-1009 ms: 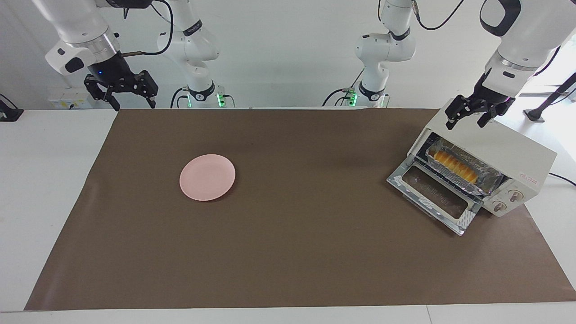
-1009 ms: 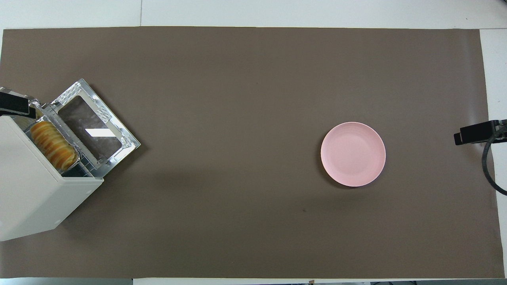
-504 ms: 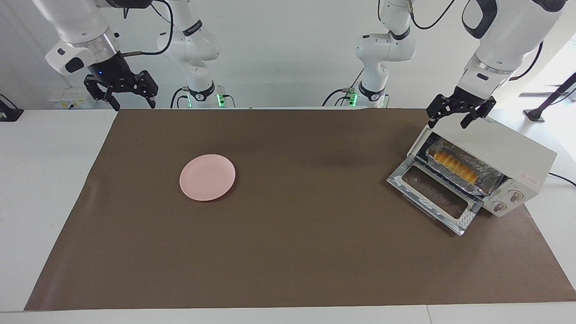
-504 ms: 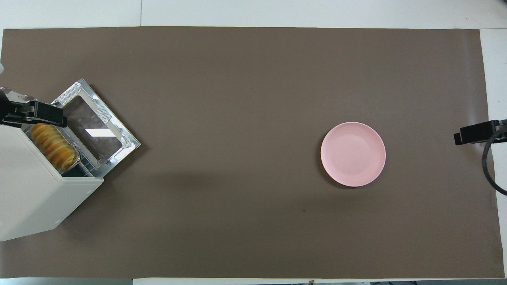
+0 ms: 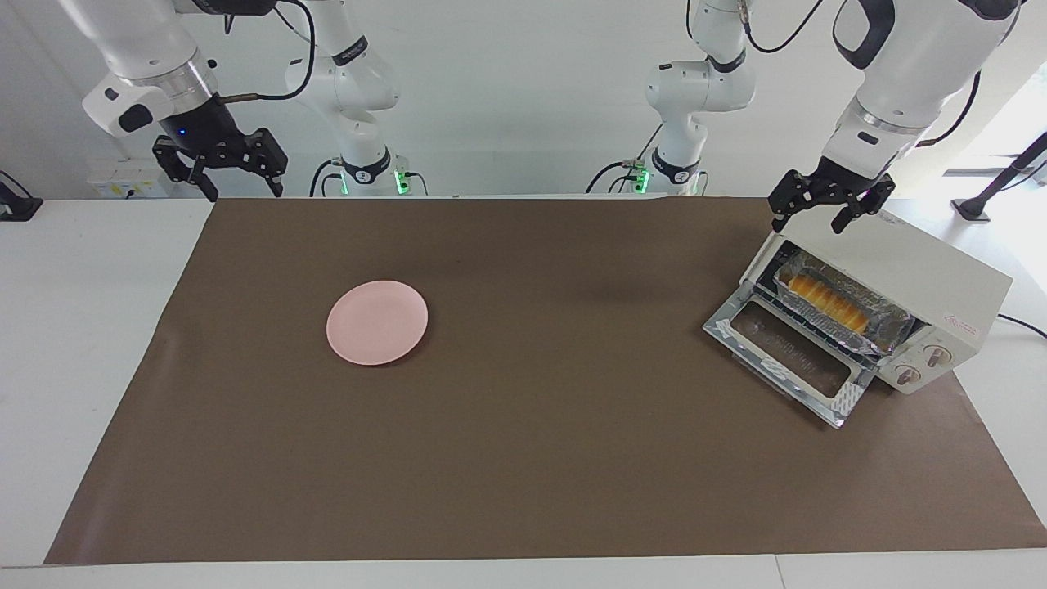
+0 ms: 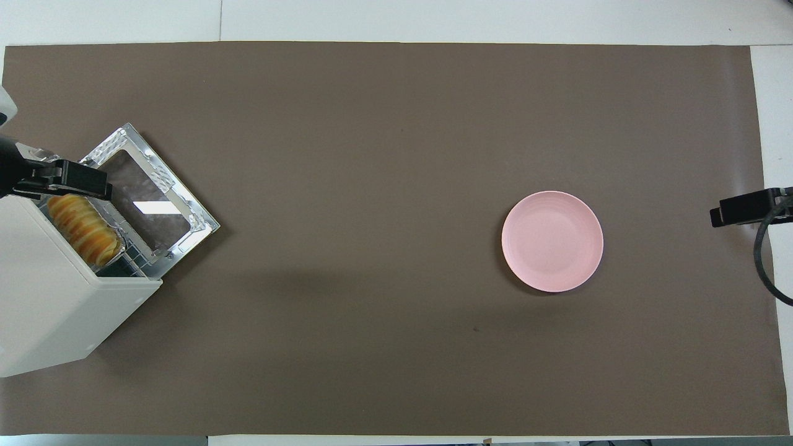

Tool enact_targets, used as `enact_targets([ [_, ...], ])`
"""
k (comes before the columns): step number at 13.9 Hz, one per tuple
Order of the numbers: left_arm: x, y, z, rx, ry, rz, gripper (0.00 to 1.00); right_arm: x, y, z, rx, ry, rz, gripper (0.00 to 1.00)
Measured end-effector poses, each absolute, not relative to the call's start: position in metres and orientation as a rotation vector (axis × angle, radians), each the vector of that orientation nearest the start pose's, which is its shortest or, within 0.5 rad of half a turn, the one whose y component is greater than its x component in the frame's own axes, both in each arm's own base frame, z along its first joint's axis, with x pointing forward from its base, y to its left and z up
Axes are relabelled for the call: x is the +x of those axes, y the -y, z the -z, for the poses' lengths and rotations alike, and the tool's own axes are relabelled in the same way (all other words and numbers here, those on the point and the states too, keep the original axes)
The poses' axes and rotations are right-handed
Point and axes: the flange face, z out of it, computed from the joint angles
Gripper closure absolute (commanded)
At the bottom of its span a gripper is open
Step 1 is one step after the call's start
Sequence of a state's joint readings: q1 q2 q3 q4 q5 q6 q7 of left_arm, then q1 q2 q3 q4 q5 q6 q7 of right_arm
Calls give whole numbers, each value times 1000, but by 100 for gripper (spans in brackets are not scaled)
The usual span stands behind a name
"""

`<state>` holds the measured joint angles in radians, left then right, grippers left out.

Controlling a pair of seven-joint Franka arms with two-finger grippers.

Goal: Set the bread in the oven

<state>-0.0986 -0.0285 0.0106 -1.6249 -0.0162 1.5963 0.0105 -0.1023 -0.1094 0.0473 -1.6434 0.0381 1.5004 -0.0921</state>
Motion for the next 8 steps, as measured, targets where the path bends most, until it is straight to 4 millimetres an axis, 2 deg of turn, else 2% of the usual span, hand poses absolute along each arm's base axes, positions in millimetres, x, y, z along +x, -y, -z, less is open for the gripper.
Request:
enact_targets([
  [8, 542, 56, -613, -3151, -190, -38, 0, 512, 22, -643, -3105, 60, -48, 0],
])
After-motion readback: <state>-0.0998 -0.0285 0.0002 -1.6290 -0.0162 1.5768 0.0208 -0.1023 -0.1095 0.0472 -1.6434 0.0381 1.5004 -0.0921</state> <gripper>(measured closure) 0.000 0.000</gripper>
